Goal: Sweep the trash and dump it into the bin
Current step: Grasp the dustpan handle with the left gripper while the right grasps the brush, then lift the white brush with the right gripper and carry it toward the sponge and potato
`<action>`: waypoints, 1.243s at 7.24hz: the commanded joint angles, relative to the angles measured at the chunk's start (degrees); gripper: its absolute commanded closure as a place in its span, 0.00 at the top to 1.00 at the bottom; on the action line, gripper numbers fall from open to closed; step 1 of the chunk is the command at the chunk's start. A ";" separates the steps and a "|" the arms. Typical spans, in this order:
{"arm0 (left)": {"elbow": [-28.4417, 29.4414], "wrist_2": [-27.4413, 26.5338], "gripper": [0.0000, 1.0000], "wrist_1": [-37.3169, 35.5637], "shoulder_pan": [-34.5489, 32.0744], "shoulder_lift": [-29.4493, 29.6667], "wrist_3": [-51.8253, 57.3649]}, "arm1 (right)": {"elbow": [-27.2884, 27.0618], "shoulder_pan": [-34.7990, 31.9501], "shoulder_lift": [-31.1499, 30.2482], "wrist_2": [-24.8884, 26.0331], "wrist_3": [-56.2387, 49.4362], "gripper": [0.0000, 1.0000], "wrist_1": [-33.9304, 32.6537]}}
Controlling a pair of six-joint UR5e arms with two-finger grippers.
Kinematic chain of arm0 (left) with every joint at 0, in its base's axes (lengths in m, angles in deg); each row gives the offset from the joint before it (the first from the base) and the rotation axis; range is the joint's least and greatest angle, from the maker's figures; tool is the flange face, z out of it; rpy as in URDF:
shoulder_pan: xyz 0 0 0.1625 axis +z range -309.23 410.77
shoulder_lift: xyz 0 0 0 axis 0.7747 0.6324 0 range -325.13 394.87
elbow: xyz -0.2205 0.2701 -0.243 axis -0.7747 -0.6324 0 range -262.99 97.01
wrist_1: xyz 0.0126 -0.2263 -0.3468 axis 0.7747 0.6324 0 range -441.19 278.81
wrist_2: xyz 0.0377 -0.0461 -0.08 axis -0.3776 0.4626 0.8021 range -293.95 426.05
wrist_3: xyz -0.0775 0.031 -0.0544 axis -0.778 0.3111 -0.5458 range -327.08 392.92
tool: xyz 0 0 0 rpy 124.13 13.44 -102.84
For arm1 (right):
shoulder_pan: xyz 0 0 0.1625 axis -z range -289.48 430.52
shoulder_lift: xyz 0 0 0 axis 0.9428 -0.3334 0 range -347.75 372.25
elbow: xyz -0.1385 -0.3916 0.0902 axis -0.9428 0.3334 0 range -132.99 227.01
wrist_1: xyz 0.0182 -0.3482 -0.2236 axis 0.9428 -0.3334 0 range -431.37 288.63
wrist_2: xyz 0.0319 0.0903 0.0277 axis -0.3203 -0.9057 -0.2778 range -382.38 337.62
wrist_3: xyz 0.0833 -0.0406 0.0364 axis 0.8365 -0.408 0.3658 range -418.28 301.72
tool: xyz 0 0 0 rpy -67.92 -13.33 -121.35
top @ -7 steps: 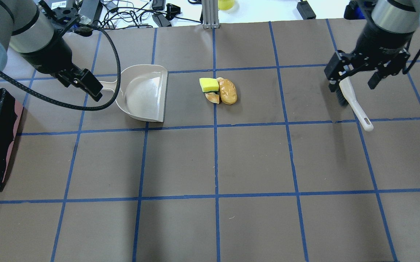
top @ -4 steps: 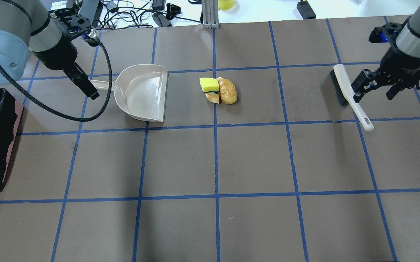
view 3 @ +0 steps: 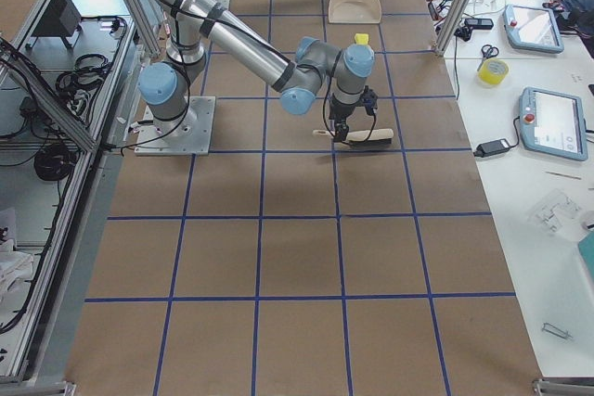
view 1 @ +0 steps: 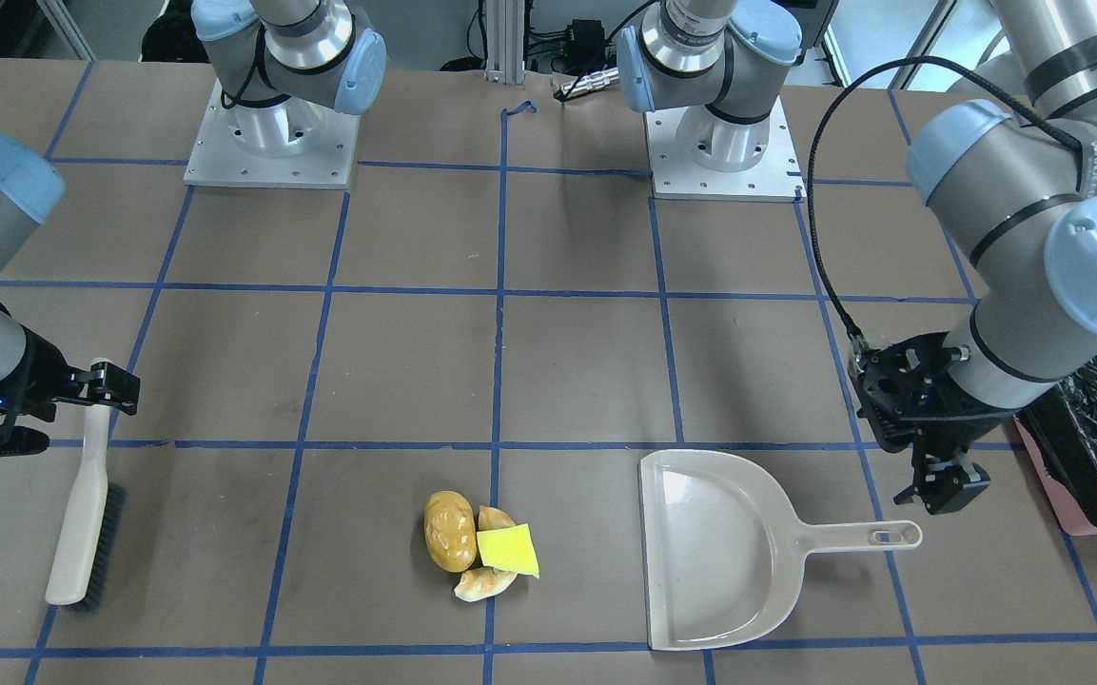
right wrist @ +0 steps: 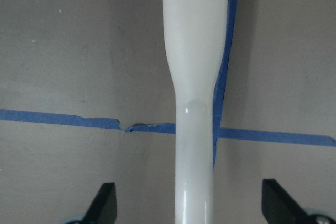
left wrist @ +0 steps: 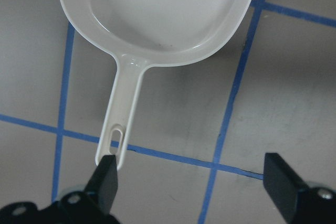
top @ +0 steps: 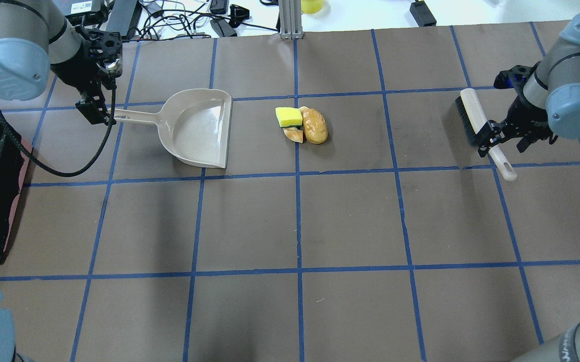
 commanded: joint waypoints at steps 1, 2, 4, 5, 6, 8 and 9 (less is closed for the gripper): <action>5.01 -4.54 0.91 0.44 0.02 5.43 13.54 | -2.59 0.11 0.50 1.17 -2.05 0.93 -2.78; 5.38 -4.48 0.93 0.27 0.19 6.93 13.50 | -2.68 0.11 0.50 1.17 -2.32 0.85 -2.70; 6.17 -3.87 0.95 -0.17 0.37 9.65 9.58 | -2.60 0.28 0.33 1.17 -2.15 0.20 -2.79; 6.09 -3.78 0.95 -0.43 0.37 11.06 7.98 | -2.51 0.29 0.24 1.17 -2.06 0.05 -2.79; 6.18 -3.78 0.95 -0.96 0.63 11.86 8.14 | -2.07 0.29 0.06 1.17 -1.88 0.00 -2.44; 6.35 -3.78 0.95 -2.10 1.07 13.44 7.97 | -1.72 -0.06 -1.25 1.26 -0.83 0.00 -2.18; 6.70 -3.69 0.95 -2.19 0.72 13.45 7.79 | -1.63 -1.02 -2.30 1.43 4.83 0.00 -2.18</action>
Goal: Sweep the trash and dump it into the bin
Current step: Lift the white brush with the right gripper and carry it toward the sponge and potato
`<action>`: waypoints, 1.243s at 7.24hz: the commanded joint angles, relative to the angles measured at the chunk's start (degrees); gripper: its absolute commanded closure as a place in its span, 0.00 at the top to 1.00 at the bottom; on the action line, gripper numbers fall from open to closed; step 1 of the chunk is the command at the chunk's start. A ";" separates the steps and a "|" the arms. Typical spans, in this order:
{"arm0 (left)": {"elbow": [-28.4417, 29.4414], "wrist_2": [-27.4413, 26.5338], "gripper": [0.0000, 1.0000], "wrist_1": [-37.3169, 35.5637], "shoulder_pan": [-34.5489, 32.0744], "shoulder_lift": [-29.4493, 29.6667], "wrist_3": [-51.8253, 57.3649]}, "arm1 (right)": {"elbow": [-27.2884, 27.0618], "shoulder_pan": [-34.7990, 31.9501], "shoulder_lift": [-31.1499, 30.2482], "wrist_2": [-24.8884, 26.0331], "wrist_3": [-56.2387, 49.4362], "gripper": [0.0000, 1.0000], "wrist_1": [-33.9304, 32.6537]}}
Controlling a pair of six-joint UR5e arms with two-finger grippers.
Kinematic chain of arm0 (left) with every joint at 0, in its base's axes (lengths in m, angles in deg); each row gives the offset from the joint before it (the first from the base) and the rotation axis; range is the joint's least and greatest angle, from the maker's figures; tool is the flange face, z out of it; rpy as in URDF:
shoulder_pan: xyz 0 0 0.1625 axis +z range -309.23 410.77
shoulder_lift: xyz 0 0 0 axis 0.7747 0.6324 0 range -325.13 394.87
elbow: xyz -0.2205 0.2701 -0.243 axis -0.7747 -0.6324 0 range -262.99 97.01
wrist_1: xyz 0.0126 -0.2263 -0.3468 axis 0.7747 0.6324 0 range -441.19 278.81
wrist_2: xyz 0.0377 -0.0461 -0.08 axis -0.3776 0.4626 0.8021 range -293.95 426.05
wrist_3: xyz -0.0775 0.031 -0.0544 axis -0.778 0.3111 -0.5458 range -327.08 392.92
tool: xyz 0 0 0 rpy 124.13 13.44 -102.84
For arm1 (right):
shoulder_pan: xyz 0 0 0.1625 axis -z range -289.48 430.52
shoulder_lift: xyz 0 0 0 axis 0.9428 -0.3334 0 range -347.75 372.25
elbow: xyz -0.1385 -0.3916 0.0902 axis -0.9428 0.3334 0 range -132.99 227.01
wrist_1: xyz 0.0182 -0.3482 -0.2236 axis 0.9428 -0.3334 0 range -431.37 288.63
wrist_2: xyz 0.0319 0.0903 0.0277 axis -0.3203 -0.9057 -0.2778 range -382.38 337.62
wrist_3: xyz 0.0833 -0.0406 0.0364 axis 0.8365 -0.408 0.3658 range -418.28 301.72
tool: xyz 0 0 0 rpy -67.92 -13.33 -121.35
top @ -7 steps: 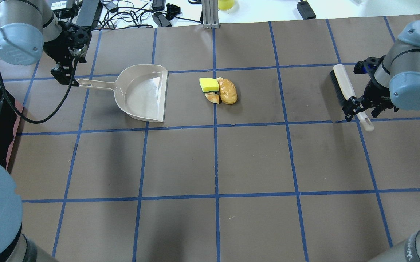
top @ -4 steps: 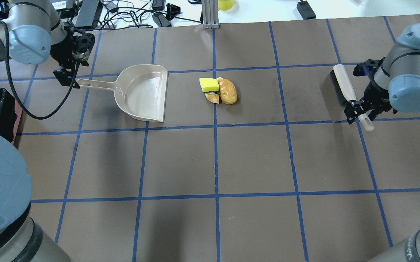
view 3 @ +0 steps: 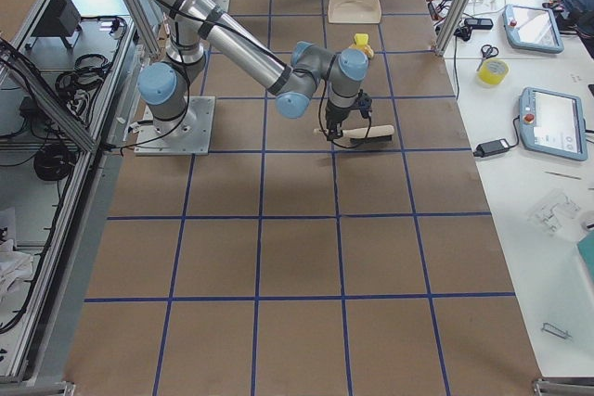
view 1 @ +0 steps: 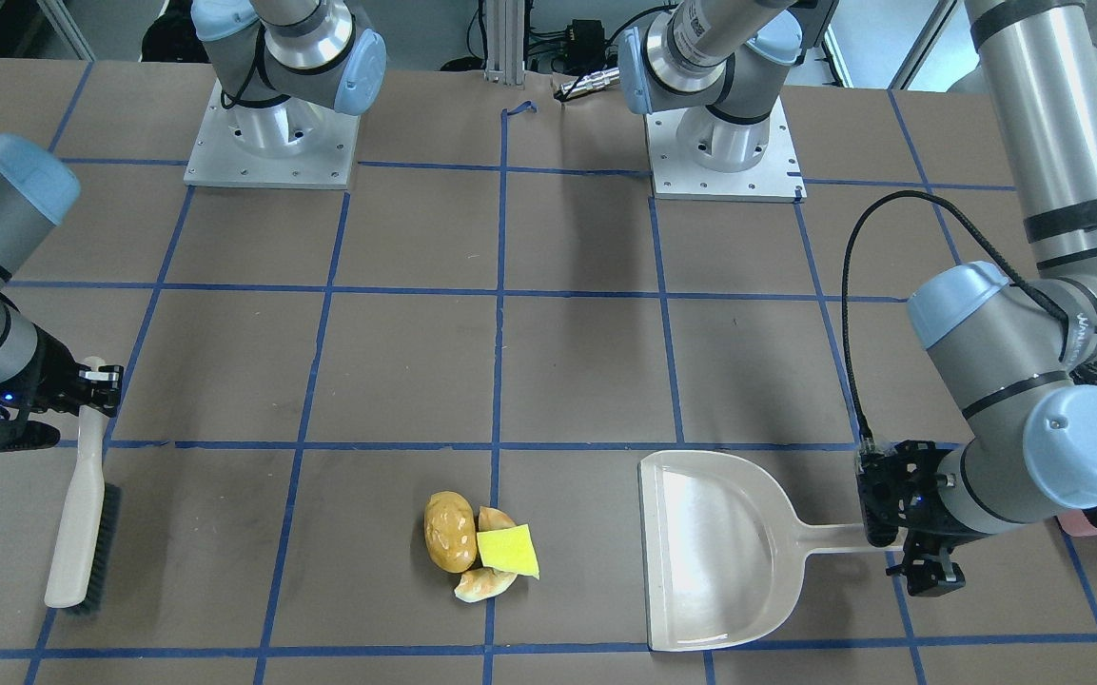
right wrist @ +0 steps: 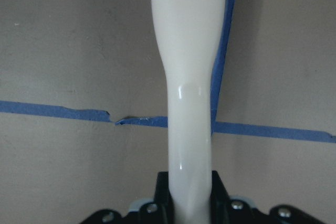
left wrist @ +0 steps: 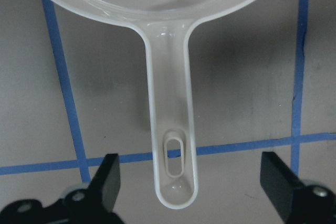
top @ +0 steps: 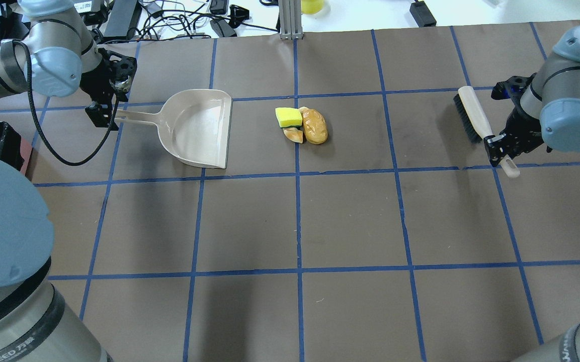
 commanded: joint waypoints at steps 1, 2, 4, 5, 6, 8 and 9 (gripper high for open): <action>0.31 1.11 0.95 -0.30 -0.11 0.54 -0.20 | 0.21 -3.70 -1.82 0.49 8.75 0.00 0.14; -0.39 2.26 0.95 -0.30 0.15 0.63 -0.20 | 0.91 -8.42 -1.74 2.23 12.88 0.00 0.40; -0.22 2.44 0.90 -0.30 0.16 0.63 -0.20 | 3.98 -18.62 -0.52 3.13 22.38 0.00 4.16; -0.39 2.44 0.73 -0.30 0.16 0.63 -0.11 | 5.21 -22.67 0.53 4.52 28.77 0.00 6.01; -0.39 2.44 0.65 -0.30 0.16 0.63 -0.11 | 7.14 -27.32 2.37 5.06 35.01 0.00 6.29; -0.48 2.44 0.50 -0.30 -0.02 0.72 -0.11 | 13.45 -32.71 7.64 4.63 44.18 0.00 7.25; -0.39 2.44 0.44 -0.30 -0.11 0.72 -0.11 | 16.88 -35.17 9.92 4.28 49.09 0.00 10.30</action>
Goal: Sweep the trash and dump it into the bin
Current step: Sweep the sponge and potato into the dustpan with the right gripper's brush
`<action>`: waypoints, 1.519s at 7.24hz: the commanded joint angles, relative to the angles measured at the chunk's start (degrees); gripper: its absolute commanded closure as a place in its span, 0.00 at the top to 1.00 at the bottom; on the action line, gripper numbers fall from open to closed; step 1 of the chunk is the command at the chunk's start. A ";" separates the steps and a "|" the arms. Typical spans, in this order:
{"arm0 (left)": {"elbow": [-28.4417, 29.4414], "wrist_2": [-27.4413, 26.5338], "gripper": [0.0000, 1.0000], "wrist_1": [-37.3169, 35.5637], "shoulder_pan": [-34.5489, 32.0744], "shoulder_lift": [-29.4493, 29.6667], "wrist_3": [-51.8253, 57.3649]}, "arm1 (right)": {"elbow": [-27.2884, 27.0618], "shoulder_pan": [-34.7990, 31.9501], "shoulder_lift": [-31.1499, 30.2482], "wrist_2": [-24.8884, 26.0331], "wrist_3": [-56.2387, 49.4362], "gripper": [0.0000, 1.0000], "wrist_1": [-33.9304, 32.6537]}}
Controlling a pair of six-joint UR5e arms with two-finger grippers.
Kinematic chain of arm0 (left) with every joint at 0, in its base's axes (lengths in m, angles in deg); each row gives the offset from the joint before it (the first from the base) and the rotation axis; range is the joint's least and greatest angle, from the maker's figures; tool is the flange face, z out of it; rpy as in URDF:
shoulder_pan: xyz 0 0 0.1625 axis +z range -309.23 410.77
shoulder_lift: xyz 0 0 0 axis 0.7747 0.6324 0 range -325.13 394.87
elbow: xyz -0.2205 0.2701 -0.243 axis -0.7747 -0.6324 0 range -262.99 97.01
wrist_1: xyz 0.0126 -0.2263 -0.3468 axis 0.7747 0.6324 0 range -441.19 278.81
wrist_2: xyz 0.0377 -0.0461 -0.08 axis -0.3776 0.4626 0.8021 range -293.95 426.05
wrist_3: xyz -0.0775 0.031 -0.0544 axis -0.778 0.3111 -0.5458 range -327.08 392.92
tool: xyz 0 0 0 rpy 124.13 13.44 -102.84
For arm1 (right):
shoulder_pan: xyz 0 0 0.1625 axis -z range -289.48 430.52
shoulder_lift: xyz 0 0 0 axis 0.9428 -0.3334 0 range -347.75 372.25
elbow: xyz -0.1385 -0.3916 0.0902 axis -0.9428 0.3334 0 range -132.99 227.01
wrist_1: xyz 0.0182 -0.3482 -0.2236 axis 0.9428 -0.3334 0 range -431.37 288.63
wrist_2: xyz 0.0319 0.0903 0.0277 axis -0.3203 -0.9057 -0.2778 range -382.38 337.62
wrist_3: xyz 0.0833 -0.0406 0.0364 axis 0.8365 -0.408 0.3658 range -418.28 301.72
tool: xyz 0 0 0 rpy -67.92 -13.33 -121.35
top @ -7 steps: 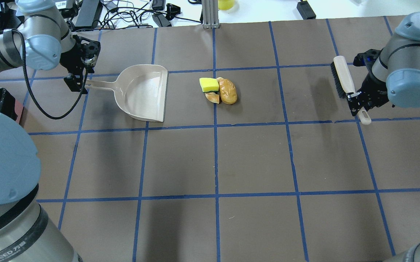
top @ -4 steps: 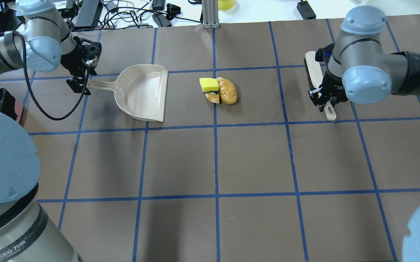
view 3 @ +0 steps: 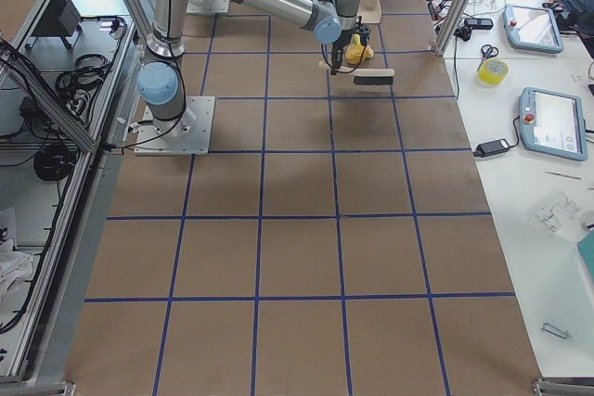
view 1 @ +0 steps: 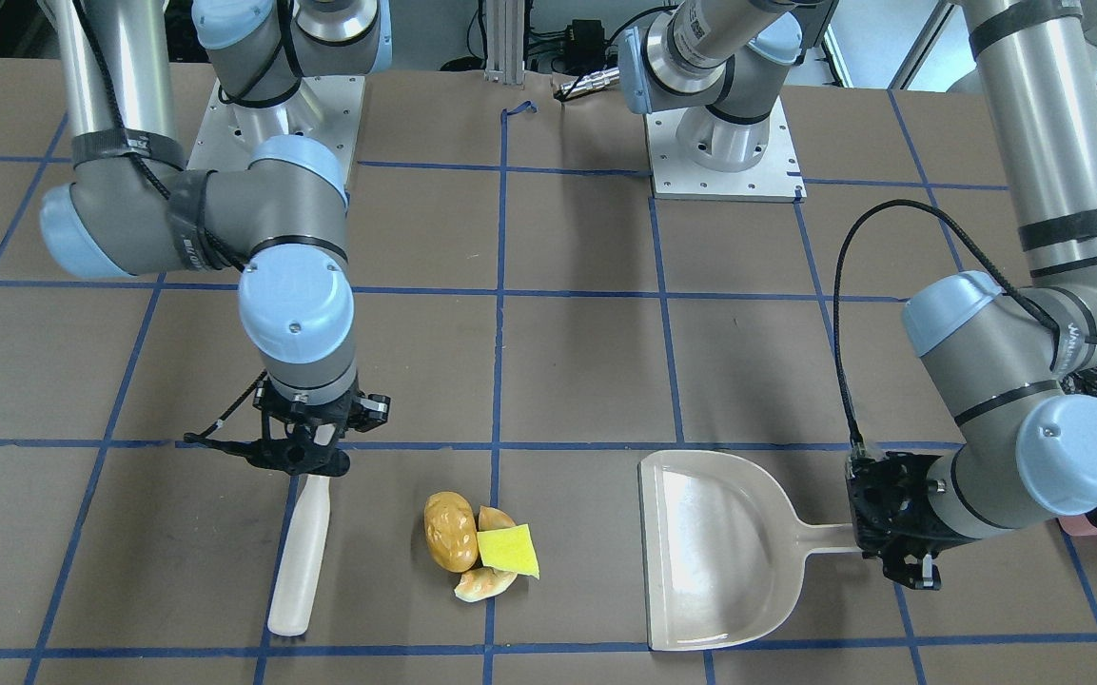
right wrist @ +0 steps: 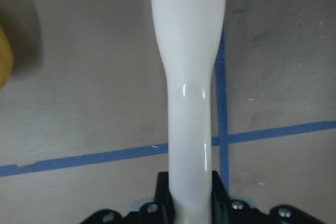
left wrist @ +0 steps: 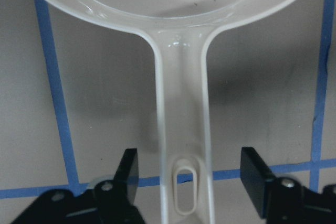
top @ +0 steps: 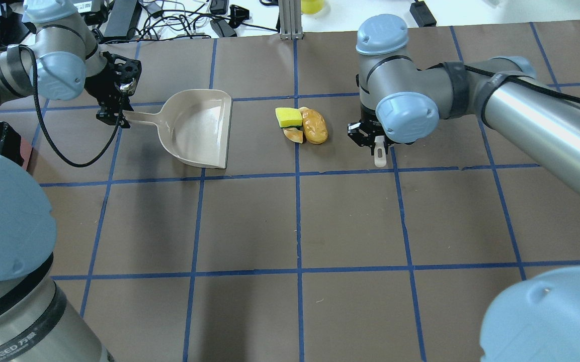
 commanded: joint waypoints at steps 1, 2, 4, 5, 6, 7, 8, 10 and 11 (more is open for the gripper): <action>0.08 0.09 0.27 0.00 -0.10 0.01 0.00 | 5.26 -4.88 4.11 -0.46 7.02 0.00 3.29; 0.16 0.00 0.15 0.00 -0.10 0.01 -0.08 | 5.27 -5.59 4.47 -1.76 9.99 0.00 3.82; 0.69 -0.96 0.11 0.00 -0.53 0.01 -0.09 | 5.27 -7.44 4.48 -2.92 11.77 0.00 7.06; 0.78 -0.97 0.11 0.00 -0.62 0.01 -0.17 | 5.27 -8.40 4.56 -3.88 12.73 0.00 7.07; 0.87 -0.97 0.11 0.17 -0.62 0.01 -0.52 | 5.35 -9.11 5.09 -4.06 14.22 0.00 7.16; 0.69 -0.97 0.11 0.61 -1.06 -0.08 -3.92 | 5.53 -10.16 5.70 -4.24 16.41 0.00 7.07; 0.78 -0.97 0.11 0.79 -1.15 -0.08 -4.39 | 5.70 -10.43 5.97 -5.54 17.57 0.00 6.81; 0.87 -0.88 0.10 0.88 -1.15 -0.08 -5.62 | 6.93 -12.71 6.23 -6.00 18.37 0.00 6.46; 0.87 -0.79 0.10 0.88 -1.15 -0.08 -5.53 | 7.89 -13.07 6.76 -6.00 18.46 0.00 6.46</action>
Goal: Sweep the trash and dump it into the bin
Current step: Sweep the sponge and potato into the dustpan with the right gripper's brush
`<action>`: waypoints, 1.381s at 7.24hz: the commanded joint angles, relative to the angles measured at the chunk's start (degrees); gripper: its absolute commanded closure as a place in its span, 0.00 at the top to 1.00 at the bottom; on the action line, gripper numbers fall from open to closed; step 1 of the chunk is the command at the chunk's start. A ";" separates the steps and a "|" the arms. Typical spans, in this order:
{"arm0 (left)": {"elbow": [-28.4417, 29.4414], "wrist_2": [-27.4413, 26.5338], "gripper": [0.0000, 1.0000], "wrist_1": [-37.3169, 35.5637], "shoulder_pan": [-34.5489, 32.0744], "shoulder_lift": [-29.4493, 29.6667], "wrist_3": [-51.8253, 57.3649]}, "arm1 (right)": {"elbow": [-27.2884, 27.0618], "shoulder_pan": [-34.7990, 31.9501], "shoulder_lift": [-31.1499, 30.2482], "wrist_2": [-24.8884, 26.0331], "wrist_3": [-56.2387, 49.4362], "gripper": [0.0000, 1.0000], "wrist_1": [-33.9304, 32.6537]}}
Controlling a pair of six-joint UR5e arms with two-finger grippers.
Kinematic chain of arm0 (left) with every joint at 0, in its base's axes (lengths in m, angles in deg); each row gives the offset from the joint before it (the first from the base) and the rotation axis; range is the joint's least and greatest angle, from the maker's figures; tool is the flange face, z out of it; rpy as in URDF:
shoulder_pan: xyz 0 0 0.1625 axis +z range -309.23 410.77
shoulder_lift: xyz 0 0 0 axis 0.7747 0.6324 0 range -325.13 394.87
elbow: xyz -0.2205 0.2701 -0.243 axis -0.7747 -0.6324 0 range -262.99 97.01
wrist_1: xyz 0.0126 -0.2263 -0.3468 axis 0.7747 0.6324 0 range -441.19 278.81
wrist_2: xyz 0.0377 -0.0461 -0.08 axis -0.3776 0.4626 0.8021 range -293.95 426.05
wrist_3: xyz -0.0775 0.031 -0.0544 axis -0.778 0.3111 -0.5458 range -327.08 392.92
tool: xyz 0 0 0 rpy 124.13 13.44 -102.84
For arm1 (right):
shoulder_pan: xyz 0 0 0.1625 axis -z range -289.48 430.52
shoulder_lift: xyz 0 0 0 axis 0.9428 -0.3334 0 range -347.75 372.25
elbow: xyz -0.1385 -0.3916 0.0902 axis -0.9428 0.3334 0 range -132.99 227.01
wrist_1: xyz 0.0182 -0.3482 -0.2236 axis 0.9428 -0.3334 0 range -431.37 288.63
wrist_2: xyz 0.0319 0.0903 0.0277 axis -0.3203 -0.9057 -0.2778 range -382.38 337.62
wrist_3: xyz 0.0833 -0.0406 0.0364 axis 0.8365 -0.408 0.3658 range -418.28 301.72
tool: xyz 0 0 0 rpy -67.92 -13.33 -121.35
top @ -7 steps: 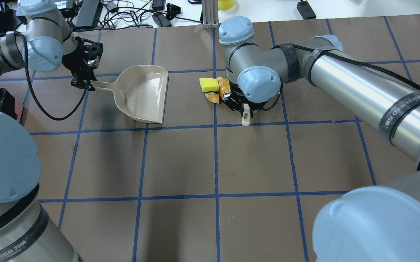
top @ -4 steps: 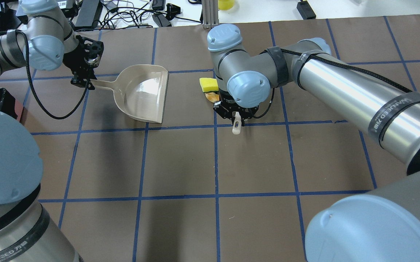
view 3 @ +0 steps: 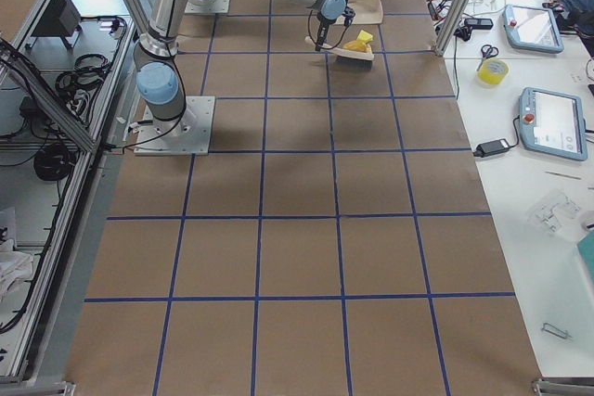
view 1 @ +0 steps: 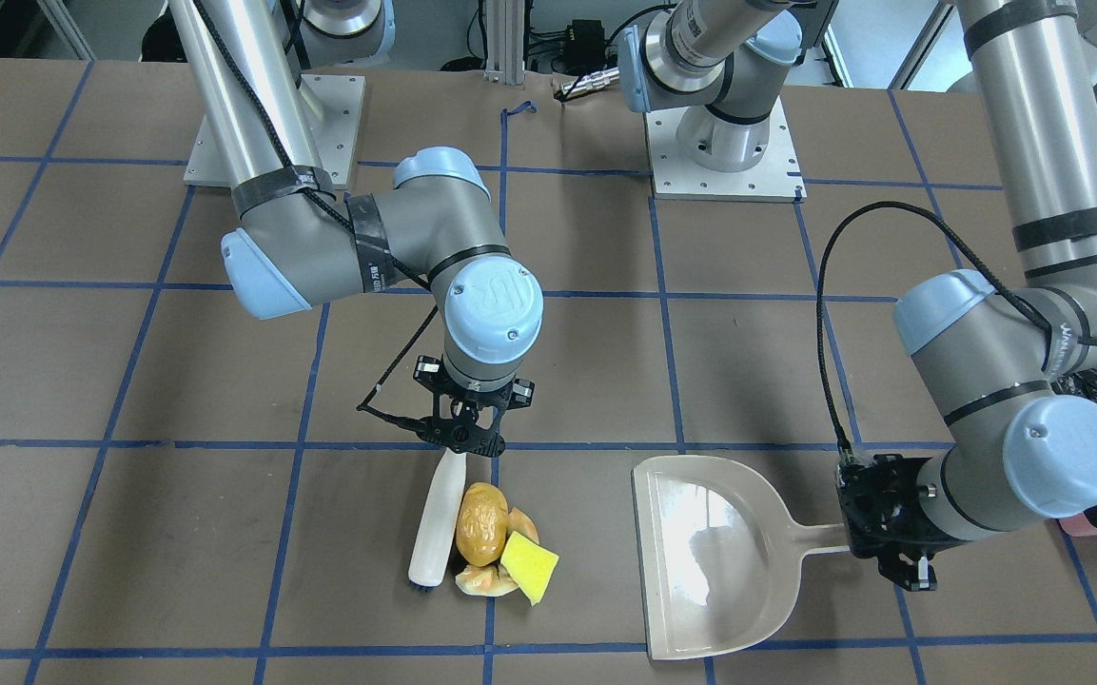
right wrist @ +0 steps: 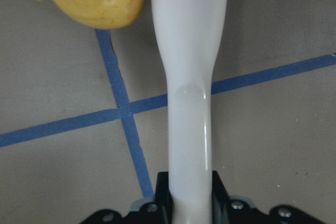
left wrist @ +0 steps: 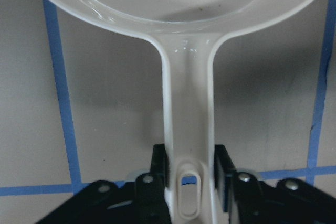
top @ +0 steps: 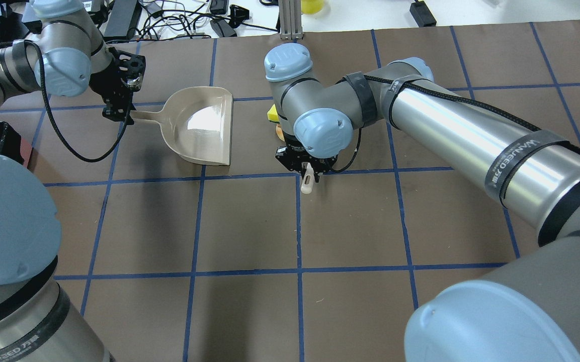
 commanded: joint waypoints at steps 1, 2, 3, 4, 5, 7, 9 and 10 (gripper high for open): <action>0.02 0.34 0.10 0.03 -0.02 0.08 -0.34 | 2.26 -1.10 1.18 -0.19 0.15 0.00 -0.07; 0.10 0.34 0.09 0.03 -0.02 0.08 -0.34 | 3.49 -2.15 2.06 -0.19 0.15 0.00 -0.07; 0.11 0.43 0.09 0.03 -0.02 0.08 -0.34 | 4.29 -2.68 2.50 -0.37 0.15 0.00 -0.07; 0.11 0.51 0.09 0.03 -0.02 0.08 -0.34 | 4.90 -3.21 2.60 -0.54 -0.02 0.00 -0.16; 0.02 0.52 0.09 0.03 -0.02 0.00 -0.42 | 5.78 -3.56 2.94 -0.63 -0.28 0.00 -0.16; 0.02 0.69 0.09 0.03 0.07 0.00 -0.42 | 7.19 -4.17 4.08 -0.89 -0.99 0.00 -1.29; 0.02 0.78 0.00 0.03 0.16 0.00 -0.42 | 7.81 -4.35 5.32 -1.51 -1.08 0.00 -3.84; 0.02 0.78 0.00 0.03 0.16 0.00 -0.42 | 8.59 -4.44 5.84 -1.60 -1.17 0.00 -3.76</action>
